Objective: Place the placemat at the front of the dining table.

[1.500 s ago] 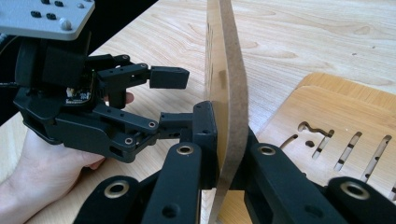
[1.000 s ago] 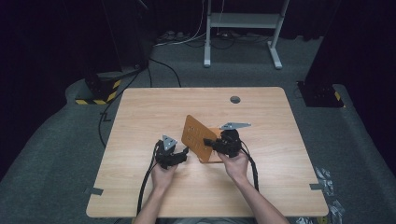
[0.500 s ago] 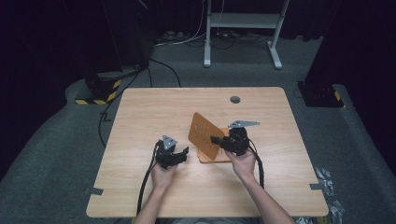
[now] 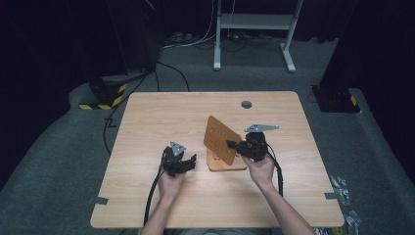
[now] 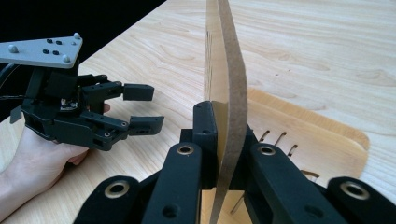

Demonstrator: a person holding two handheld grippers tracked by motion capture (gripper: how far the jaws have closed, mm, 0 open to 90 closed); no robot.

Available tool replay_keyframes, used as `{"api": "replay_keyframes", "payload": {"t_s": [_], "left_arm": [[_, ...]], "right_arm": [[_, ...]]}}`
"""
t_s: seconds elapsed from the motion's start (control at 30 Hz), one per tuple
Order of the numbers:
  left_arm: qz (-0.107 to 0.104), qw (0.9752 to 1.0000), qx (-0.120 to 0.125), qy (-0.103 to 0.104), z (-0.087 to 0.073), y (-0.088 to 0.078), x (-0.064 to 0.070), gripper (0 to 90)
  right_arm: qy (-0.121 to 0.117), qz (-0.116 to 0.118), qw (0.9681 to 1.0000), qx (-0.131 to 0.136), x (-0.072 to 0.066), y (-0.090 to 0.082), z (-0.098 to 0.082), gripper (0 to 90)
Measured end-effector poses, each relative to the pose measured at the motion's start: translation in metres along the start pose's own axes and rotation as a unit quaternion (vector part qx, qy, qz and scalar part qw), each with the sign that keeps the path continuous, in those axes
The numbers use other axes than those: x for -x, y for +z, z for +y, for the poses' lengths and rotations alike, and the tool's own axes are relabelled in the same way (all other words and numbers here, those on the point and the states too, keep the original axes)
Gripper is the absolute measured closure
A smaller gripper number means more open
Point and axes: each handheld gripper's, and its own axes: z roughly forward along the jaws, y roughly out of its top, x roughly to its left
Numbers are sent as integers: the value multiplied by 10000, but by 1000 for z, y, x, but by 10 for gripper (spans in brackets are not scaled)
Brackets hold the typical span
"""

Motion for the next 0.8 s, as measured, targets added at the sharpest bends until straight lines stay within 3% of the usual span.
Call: {"api": "replay_keyframes", "payload": {"t_s": [0.2, 0.27, 0.8], "left_arm": [[77, 9999, -77, -123, 0, 1, -2, 319], [99, 9995, -125, -265, 0, 0, -4, 316], [325, 9988, -287, -229, 0, 2, -5, 308]], "right_arm": [[-38, -48, 10000, 51, 1, -2, 2, 864], [-64, -82, 9999, 70, 1, -4, 2, 864], [-173, -217, 9996, 105, 6, -17, 9, 865]]}}
